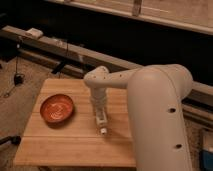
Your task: Place the bottle in the ceramic bowl
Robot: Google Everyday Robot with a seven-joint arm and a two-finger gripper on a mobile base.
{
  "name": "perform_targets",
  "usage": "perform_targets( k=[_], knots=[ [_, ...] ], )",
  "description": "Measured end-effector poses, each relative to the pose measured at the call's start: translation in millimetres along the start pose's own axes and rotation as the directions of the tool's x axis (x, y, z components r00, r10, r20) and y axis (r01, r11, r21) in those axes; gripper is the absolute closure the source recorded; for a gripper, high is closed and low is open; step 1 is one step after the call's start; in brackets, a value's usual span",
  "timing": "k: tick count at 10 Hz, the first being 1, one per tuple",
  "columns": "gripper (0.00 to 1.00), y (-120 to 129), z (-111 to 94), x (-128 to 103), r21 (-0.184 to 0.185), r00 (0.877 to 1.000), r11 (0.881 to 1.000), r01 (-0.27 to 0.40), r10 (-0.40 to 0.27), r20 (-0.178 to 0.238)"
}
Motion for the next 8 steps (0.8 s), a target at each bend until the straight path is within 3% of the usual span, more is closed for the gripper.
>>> perform_targets(
  k=[4,6,8],
  knots=[
    [1.0,49.5,-55.1,-19.3,0.02,0.989,0.989,0.145,-0.145,0.013],
    [1.0,64.3,-65.1,-23.1,0.023,0.981,0.981,0.193,-0.193,0.019],
    [1.0,98.7,-71.5,-35.9,0.026,0.964,0.964,0.264,-0.264,0.021]
  ],
)
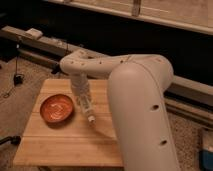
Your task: Place the bottle in the ceramic bowl
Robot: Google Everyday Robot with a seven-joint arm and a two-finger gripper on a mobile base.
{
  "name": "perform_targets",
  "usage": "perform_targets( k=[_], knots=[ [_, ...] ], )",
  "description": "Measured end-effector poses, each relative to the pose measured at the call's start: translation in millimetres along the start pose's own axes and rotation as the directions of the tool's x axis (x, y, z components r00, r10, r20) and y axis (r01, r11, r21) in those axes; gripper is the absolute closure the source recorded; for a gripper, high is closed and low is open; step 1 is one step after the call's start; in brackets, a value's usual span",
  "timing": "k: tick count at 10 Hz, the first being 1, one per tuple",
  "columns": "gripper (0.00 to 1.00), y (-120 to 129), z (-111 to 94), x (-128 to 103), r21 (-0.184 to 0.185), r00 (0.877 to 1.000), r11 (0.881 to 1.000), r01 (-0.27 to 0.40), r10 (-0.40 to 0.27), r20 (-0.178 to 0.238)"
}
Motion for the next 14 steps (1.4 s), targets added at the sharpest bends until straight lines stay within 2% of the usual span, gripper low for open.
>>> perform_targets(
  k=[5,6,12,14],
  knots=[
    [1.0,39.0,6.6,-39.8,0.002,0.991,0.992,0.129,-0.129,-0.021],
    [0.95,45.9,8.0,-44.8,0.001,0.988,0.988,0.152,-0.151,-0.024],
    [0.36,85.4,22.3,-62.2,-0.007,0.961,0.962,0.274,-0.274,-0.04],
    [0.21,97.6,27.6,-69.6,-0.007,0.949,0.95,0.312,-0.312,-0.045]
  ],
)
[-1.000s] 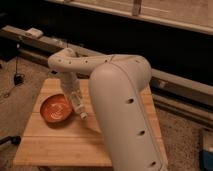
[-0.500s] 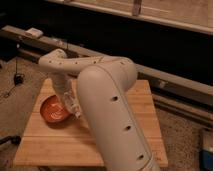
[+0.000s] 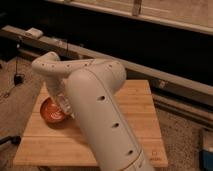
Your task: Place the bottle in the ceramic bowl
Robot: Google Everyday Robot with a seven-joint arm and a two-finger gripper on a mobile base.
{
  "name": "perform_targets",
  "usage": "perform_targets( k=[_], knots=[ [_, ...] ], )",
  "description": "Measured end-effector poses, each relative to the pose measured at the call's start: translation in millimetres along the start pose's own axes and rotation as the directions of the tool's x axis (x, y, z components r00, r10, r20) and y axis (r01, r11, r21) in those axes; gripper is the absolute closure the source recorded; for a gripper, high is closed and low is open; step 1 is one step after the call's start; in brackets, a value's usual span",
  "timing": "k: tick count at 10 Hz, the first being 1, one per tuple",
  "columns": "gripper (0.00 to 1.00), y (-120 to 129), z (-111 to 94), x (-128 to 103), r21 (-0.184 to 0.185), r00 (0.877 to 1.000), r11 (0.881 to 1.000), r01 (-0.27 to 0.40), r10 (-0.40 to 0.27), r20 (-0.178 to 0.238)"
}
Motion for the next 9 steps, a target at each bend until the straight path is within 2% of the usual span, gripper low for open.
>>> perform_targets(
  k=[3,9],
  knots=[
    [0.2,6.6,2.0,-10.4,-0.001,0.999,0.999,0.039,-0.039,0.009],
    [0.2,5.8,2.4,-9.9,0.0,0.999,0.999,0.038,-0.038,0.009]
  ],
)
